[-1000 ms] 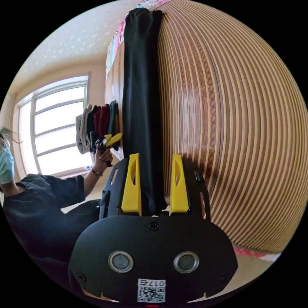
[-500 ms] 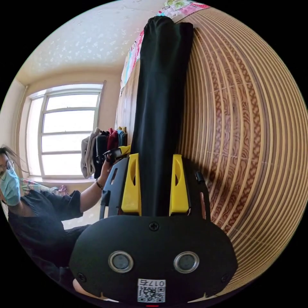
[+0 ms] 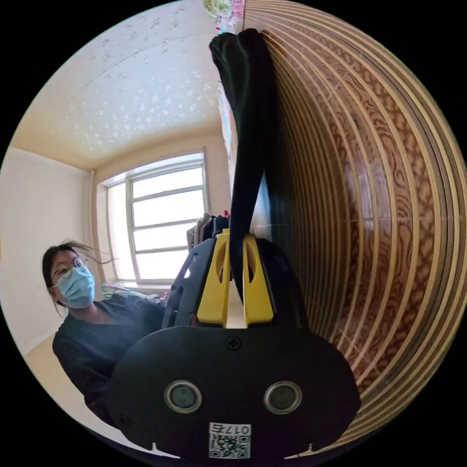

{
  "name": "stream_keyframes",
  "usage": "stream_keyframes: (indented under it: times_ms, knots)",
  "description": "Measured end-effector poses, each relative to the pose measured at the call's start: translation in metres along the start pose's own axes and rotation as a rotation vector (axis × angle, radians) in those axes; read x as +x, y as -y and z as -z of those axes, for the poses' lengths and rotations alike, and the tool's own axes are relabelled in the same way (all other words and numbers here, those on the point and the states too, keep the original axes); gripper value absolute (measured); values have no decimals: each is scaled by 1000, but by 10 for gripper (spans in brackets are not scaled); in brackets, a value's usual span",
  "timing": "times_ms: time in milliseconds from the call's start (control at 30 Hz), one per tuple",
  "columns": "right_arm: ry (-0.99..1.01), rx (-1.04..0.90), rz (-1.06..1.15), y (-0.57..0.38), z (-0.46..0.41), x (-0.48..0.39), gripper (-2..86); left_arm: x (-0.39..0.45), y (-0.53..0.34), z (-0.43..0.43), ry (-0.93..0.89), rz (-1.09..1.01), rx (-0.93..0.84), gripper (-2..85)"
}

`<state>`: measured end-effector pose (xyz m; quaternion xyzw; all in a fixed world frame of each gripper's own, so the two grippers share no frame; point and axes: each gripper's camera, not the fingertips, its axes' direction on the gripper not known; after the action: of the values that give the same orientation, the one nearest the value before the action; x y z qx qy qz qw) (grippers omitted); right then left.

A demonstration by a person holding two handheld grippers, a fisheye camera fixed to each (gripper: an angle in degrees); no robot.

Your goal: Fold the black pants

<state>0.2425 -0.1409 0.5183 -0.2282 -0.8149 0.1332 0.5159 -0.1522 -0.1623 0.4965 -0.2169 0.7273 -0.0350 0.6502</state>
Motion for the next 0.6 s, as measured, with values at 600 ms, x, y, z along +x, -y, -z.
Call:
stream_keyframes:
  times_ms: [600]
  knots:
    - [251, -243, 585, -175, -3, -421, 14, 392, -148, 6, -268, -785, -54, 35]
